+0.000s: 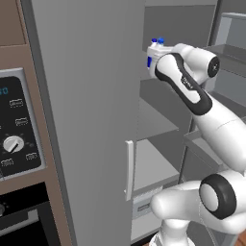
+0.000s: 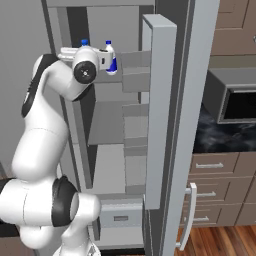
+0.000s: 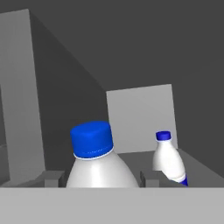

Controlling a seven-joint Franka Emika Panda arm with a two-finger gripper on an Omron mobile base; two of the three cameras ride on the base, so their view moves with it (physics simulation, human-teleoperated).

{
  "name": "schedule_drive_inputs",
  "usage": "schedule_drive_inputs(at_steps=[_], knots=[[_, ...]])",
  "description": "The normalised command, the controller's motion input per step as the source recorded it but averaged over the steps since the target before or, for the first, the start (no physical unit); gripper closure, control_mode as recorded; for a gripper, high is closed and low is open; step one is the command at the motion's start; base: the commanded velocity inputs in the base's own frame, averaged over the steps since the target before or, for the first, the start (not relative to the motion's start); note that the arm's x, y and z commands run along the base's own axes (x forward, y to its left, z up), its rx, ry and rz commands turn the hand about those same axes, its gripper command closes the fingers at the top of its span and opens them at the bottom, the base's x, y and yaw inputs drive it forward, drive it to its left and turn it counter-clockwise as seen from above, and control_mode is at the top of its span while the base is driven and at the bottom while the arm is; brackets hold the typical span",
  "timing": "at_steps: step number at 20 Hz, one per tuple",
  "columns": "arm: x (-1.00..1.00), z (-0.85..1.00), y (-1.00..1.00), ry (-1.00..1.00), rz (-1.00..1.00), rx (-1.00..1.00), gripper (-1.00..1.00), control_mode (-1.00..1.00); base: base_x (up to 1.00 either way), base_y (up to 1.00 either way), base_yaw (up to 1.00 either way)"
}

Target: Take the bottled waters from the counter and place them in the freezer to freeze. Close the freezer door after placing the bottles.

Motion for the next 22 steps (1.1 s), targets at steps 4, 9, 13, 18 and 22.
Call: schedule_drive_inputs(at_steps=[4, 9, 13, 18, 22], knots=[[0.31, -0.09, 0.0, 0.0, 0.0, 0.0, 1.0, -1.0, 0.0, 0.0, 0.0], [0.35, -0.01, 0.0, 0.0, 0.0, 0.0, 1.0, -1.0, 0.0, 0.0, 0.0], [0.26, 0.0, 0.03, 0.0, 0.0, -0.01, 1.0, -1.0, 0.0, 0.0, 0.0], [0.05, -0.11, 0.1, 0.0, 0.0, -0.05, 1.0, -1.0, 0.0, 0.0, 0.0], [0.0, -0.13, 0.05, -0.07, 0.0, -0.03, 1.0, -1.0, 0.0, 0.0, 0.0]])
